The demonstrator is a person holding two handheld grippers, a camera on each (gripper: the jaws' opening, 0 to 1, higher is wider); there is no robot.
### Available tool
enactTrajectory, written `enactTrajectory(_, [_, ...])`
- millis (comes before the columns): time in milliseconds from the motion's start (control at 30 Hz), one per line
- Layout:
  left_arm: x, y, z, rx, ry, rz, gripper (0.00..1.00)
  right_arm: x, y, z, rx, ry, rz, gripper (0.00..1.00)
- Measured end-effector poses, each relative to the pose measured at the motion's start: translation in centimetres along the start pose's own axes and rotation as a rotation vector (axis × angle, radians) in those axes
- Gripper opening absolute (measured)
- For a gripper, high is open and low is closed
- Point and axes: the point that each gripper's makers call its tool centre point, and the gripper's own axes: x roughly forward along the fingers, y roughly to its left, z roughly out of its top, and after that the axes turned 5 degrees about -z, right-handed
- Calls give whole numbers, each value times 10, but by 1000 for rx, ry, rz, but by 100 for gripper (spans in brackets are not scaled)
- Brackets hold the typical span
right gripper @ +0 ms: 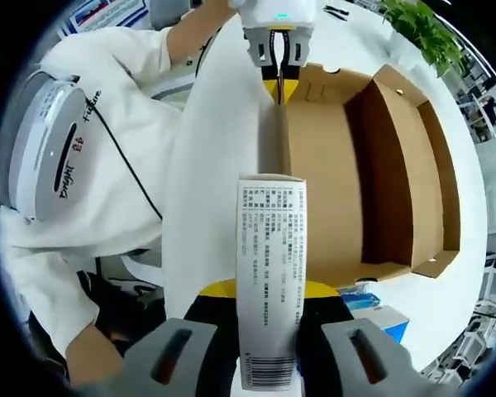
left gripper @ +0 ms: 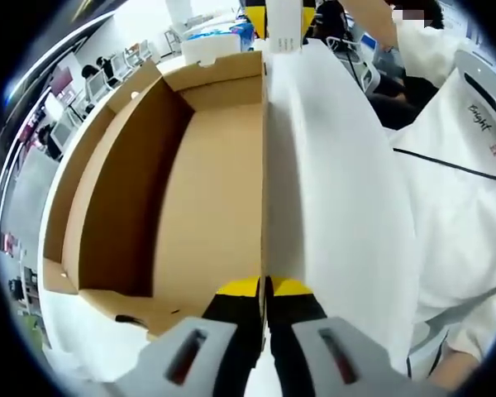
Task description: Operate the shoe box by opening the lid, removing the specified soft item, and placing it in the target area until the item is outside and the box remains undamaged.
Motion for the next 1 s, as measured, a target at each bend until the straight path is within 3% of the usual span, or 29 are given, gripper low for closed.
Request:
enactTrajectory(167, [0,0,0,1,-4,10,2,-3,5,-9,45,20,21,22])
enactTrajectory(367, [0,0,0,-5,-1,4,1,-7,9,-11,33,-29,5,22])
enactTrajectory(500, [0,0,0,-5,0,6,1,-4,5,-19,29,-13,-24,22])
enactTrajectory(1000, [0,0,0,-4,-5,3,1,-1,15,-39,18,34,-2,22])
